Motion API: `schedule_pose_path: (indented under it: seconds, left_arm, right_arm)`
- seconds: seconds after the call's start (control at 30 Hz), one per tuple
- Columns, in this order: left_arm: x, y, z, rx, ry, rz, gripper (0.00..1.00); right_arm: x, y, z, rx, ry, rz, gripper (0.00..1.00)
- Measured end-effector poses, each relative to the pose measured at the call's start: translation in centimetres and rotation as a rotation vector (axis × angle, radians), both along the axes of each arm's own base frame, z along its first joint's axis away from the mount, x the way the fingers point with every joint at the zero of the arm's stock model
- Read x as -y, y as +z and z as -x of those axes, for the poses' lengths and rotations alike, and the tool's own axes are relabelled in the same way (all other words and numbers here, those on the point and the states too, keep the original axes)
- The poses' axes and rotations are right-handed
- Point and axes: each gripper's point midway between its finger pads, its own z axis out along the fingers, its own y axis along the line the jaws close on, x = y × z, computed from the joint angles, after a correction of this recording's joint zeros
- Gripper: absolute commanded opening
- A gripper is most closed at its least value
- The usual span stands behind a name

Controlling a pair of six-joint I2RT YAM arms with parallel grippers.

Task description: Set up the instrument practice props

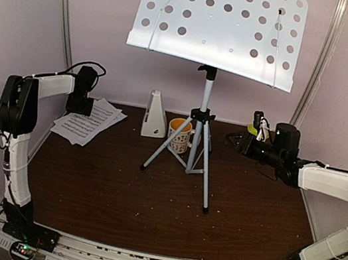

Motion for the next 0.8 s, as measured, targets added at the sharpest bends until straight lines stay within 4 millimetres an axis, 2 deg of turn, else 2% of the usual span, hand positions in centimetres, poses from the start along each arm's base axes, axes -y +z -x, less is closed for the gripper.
schedule_pose_path:
  seconds: [0.1, 0.27, 0.4, 0.57, 0.8]
  left_arm:
    - [-1.0, -0.7, -1.0, -0.057, -0.015, -0.092, 0.53]
    - [-1.8, -3.5, -0.3, -0.202, -0.064, -0.172, 0.53]
    - [-1.9, -4.1, 0.3, -0.269, -0.113, -0.203, 0.53]
    - [-1.1, -4.4, 1.3, -0.328, -0.169, -0.229, 0.52]
    - [1.1, -5.4, 2.9, -0.392, -0.233, -0.245, 0.48]
  right_arm:
    - [-0.1, 0.1, 0.0, -0.001, 0.002, -0.007, 0.50]
    - [0.0, 0.2, 0.1, 0.001, 0.002, -0.009, 0.51]
    - [0.1, 0.4, 0.4, 0.006, 0.002, -0.011, 0.51]
    - [0.1, 0.5, 0.3, 0.011, 0.001, -0.018, 0.51]
    - [0.1, 0.6, 0.3, 0.013, 0.001, -0.021, 0.52]
